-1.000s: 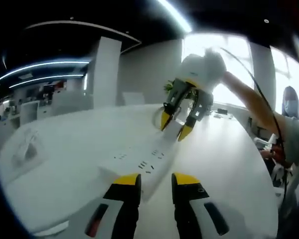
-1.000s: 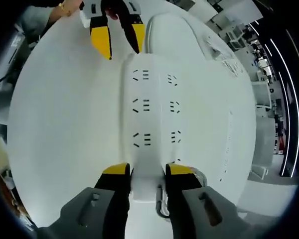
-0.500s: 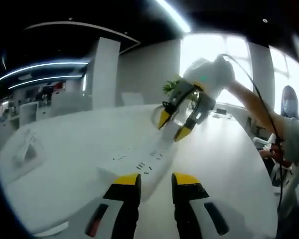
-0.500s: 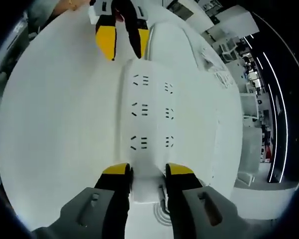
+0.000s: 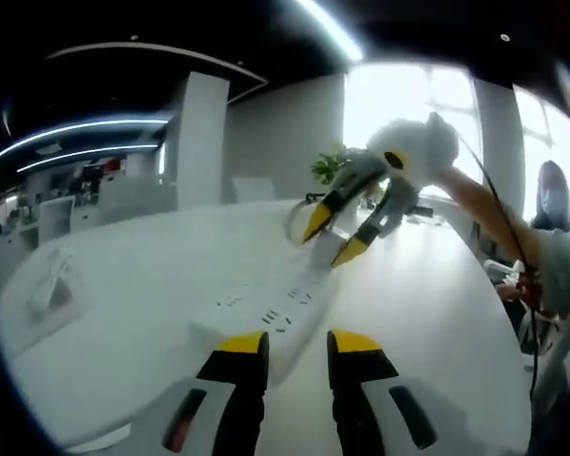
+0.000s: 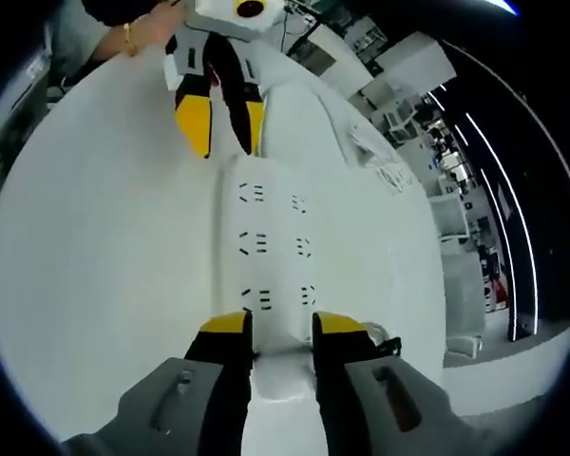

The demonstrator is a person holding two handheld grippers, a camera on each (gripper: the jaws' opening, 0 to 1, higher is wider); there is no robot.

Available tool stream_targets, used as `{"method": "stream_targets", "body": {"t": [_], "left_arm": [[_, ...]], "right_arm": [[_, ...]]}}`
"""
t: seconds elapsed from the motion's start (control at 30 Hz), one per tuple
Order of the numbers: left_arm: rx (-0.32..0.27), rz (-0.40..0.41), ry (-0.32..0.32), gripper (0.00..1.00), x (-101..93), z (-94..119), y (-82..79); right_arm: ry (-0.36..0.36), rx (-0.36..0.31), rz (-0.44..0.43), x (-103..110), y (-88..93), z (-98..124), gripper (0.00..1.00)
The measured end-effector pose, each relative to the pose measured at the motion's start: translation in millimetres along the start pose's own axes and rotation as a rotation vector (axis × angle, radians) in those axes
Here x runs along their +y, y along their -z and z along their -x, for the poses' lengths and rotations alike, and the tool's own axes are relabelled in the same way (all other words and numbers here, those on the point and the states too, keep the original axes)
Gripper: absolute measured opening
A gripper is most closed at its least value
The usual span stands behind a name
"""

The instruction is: Straighten the power strip on the desk, plug the charger into it

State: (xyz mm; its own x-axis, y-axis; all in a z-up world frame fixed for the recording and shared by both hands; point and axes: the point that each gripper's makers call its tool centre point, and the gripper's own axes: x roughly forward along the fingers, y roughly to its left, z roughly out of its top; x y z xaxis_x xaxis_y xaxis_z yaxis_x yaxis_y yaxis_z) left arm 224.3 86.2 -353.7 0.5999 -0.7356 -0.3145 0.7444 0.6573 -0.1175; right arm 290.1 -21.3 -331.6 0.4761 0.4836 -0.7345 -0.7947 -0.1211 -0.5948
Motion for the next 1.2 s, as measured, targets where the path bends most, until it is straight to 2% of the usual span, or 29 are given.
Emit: {"method": "stream_targets", "body": {"t": [0.27, 0.6, 0.8, 0.93, 1.1, 1.2], "left_arm": [[0.002, -0.004, -0.008, 0.25, 2.6, -0.4, 0.0], [0.005, -0.006, -0.011, 0.25, 3.5, -0.2, 1.0], [-0.005, -0.016, -0.022, 0.25, 5.0, 1.3, -1.5], [-0.014, -0.019, -0.032, 0.25, 7.3, 2.2, -3.9], [-0.012, -0.028, -0.041, 0.25, 8.6, 2.5, -4.2], [-0.011, -0.031, -0.042, 0.25, 8.3, 2.5, -3.9]], "right_arm": [[0.066, -0.143, -0.104, 5.8, -13.9, 5.9, 0.24], [0.134, -0.395, -0.315, 4.8, -26.8, 23.5, 0.22], [0.159, -0.504, -0.393, 9.6, -30.9, 30.3, 0.22], [0.199, -0.608, -0.468, 9.1, -36.5, 38.2, 0.22], [0.223, -0.639, -0.468, 15.5, -36.8, 39.6, 0.22], [0.199, -0.653, -0.486, 22.4, -36.0, 37.6, 0.22]]}}
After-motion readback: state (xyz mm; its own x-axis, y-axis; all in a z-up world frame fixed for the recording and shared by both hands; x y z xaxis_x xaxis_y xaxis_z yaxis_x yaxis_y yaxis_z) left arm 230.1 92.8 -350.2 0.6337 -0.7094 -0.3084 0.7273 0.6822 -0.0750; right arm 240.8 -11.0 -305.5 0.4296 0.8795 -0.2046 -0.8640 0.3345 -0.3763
